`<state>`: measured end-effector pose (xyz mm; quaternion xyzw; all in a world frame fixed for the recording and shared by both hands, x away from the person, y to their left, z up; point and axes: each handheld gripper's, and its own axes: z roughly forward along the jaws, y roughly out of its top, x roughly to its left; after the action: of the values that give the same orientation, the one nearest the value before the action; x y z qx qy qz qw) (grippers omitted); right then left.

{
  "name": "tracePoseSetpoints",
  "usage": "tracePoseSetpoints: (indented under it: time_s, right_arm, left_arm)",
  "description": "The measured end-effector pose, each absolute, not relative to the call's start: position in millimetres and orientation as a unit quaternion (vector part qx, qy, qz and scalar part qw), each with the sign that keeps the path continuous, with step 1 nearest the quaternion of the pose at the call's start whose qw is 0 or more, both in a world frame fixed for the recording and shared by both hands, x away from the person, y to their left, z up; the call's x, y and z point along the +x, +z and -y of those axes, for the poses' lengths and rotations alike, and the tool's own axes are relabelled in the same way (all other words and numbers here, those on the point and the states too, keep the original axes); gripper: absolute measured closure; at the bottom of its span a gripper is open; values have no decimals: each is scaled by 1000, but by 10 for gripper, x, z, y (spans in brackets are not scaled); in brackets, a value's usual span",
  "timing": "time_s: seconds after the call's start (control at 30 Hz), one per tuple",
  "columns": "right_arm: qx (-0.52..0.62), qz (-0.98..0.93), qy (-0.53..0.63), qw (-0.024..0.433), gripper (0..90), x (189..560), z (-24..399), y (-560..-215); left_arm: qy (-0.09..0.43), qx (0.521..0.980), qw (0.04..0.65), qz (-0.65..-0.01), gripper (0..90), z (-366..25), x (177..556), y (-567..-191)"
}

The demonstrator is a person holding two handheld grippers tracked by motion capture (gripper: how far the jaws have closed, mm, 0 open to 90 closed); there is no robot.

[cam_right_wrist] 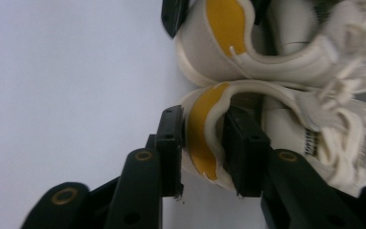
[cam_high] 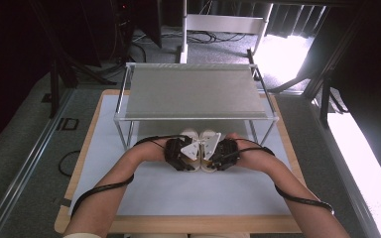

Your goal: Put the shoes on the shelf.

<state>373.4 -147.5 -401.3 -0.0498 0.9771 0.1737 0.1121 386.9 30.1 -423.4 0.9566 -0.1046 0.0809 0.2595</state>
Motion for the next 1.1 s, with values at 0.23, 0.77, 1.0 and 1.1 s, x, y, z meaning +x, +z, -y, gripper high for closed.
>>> tracePoseSetpoints:
  time_s: [0.23,0.77,1.0,1.1]
  right_arm:
    - [-10,-964,225,139,552,3662,1560,-3907]
    - [100,-935,298,165,527,3381,1894,-3926]
    - [144,-919,329,163,553,3248,2011,-4029]
    - [161,-912,342,156,589,3188,2036,-4099]
  left_arm:
    - [100,951,291,-20,479,-290,3798,-4136]
    - [112,946,296,-73,466,-353,3440,-4022]
    - [129,933,315,-115,467,-430,3288,-3987]
    - [135,929,320,-126,467,-460,3190,-3996]
